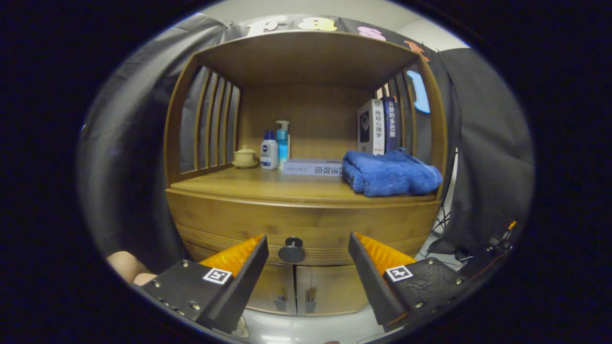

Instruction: Pull open the drawer, take out the items inside it, and place them on the countertop above the cabinet.

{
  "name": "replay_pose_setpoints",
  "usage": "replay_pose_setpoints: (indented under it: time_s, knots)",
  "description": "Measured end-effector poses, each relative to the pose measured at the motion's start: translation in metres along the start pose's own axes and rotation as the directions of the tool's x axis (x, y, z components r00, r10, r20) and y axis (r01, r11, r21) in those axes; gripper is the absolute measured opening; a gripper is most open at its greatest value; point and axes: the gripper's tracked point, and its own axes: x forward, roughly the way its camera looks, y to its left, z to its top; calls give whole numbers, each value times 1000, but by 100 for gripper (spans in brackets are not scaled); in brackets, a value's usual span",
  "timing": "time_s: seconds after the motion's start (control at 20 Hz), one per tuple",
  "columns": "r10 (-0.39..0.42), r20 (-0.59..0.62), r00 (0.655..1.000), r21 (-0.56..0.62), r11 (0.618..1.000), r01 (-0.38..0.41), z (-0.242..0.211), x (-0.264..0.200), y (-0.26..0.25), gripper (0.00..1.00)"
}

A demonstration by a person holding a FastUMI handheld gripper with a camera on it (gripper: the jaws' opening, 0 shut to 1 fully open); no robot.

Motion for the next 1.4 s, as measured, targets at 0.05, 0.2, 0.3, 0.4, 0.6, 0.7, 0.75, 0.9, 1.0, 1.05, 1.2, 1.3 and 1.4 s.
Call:
replay_pose_setpoints:
  time_s: [0.05, 0.2, 0.3, 0.4, 0.6, 0.7, 0.75, 0.9, 1.0, 1.05, 1.2, 1.3, 1.4]
  knots:
    - [12, -8, 1000, 5, 1000, -12, -3, 10, 3, 100]
    - [33, -47, 998, 19, 999, -32, -20, 43, 16, 93]
    - [47, -81, 996, 38, 998, -44, -32, 59, 23, 78]
    - [29, -95, 995, 40, 999, -25, -39, 69, 21, 61]
    - [26, -100, 995, 115, 993, -15, -44, 72, 21, 42]
    - [35, -125, 991, 190, 982, -11, -46, 71, 21, 35]
    - [29, -123, 992, 208, 978, -3, -45, 72, 20, 35]
    - [1, -134, 991, 154, 988, 20, -48, 71, 20, 28]
    - [-3, -136, 991, 155, 988, 24, -48, 64, 22, 28]
    - [-3, -133, 991, 175, 984, 27, -48, 56, 22, 28]
    - [-9, -135, 991, 170, 985, 32, -53, 34, 22, 28]
    - [-14, -142, 990, 151, 988, 36, -56, 20, 23, 27]
    - [-15, -148, 989, 159, 986, 38, -58, 7, 25, 28]
